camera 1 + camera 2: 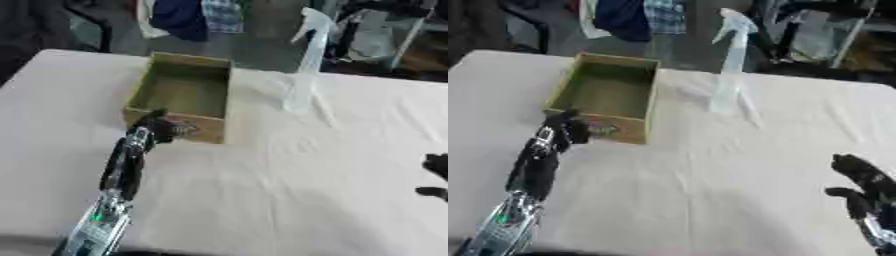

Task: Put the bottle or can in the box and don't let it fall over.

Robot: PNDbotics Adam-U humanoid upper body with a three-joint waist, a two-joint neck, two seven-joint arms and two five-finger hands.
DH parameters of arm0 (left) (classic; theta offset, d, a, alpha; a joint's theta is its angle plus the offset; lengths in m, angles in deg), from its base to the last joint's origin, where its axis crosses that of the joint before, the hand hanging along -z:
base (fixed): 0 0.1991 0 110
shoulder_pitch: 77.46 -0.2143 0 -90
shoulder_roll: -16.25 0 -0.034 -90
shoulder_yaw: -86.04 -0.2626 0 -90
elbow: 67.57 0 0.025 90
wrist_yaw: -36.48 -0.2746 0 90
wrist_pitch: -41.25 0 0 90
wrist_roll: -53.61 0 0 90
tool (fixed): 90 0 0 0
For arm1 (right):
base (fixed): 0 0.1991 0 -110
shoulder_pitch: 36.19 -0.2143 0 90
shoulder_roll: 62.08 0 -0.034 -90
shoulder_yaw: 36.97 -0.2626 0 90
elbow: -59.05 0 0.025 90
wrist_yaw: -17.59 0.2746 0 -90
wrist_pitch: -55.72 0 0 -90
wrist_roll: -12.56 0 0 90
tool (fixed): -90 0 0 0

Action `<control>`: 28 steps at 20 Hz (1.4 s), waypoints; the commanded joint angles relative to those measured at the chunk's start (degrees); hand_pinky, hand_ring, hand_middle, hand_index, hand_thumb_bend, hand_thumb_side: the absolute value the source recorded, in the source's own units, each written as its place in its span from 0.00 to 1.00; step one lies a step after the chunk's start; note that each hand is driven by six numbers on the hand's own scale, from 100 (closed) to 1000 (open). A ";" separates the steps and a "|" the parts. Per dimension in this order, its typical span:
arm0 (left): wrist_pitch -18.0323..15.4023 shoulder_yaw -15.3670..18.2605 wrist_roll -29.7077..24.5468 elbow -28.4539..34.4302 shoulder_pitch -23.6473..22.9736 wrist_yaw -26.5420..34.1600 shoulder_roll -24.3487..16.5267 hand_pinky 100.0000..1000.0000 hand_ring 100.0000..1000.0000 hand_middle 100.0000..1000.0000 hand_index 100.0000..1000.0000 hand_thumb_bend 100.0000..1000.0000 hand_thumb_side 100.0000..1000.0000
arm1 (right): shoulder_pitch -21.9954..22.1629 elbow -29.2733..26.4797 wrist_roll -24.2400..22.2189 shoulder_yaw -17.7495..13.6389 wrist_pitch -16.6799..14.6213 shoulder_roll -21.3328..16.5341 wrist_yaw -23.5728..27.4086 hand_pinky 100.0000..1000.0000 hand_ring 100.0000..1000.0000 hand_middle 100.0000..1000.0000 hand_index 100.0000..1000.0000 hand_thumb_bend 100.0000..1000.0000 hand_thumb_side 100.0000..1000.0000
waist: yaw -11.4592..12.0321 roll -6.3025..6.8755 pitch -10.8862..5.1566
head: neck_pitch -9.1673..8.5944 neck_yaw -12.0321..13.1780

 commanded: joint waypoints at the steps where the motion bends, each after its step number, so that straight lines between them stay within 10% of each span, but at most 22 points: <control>1: -0.04 0.19 -0.48 1.50 0.61 0.19 -1.38 0.68 0.63 0.58 0.84 0.02 1.00 | -2.49 -4.05 3.44 -1.00 -5.26 -11.41 6.68 0.77 1.00 0.90 0.95 0.00 0.41 | 0.36 -0.03 -0.41 | -1.17 -1.42; 12: -0.11 -1.90 -3.03 1.50 2.35 1.30 0.02 0.68 0.62 0.58 0.83 0.02 1.00 | -22.37 14.23 5.11 3.57 -16.17 -34.81 16.93 0.77 1.00 0.89 0.94 0.00 0.38 | 4.94 0.80 0.20 | -2.68 -8.52; 28: 0.29 -7.35 -9.95 1.02 10.51 4.47 4.38 0.68 0.60 0.54 0.81 0.03 1.00 | -48.11 50.35 -15.81 9.02 -13.72 -28.44 10.83 0.83 1.00 1.00 1.00 0.00 0.22 | 18.56 1.32 4.43 | -7.76 -25.21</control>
